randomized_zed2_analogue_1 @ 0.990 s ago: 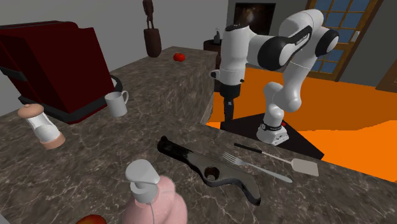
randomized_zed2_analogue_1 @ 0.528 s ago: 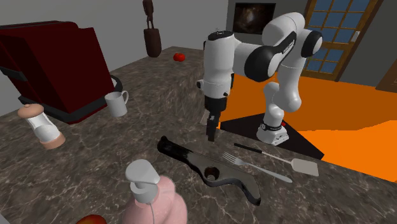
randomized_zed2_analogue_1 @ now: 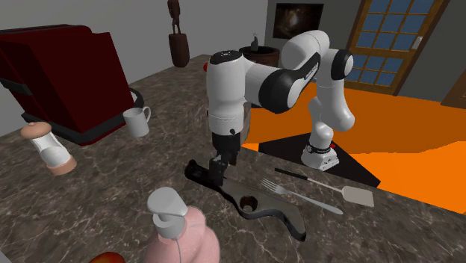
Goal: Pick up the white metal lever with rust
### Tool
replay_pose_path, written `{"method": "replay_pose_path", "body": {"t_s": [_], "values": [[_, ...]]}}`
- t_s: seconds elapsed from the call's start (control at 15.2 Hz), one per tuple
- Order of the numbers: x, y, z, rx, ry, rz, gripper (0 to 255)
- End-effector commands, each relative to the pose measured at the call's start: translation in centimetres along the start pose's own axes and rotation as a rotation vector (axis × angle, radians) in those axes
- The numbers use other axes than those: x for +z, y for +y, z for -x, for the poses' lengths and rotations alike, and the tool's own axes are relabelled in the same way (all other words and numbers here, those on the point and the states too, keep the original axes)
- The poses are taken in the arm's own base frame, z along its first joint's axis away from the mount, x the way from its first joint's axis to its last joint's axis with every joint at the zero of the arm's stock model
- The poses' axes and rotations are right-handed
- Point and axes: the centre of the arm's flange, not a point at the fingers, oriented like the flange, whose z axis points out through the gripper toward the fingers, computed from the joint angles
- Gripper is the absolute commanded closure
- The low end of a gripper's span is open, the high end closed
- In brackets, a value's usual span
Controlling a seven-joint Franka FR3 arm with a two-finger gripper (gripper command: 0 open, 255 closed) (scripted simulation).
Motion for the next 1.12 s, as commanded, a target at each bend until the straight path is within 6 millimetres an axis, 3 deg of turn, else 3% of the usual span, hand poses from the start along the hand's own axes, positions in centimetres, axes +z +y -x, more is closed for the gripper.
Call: {"method": "replay_pose_path", "body": {"t_s": [0.0, 0.53, 0.59, 1.06], "values": [[0.9, -1.1, -0.6, 0.019, 0.002, 0.001, 0], [4.3, -0.8, -0.6, 0.019, 0.002, 0.001, 0], [4.3, -0.8, -0.7, 0.019, 0.002, 0.001, 255], [4.3, -0.8, -0.7, 0.019, 0.002, 0.001, 255]]}}
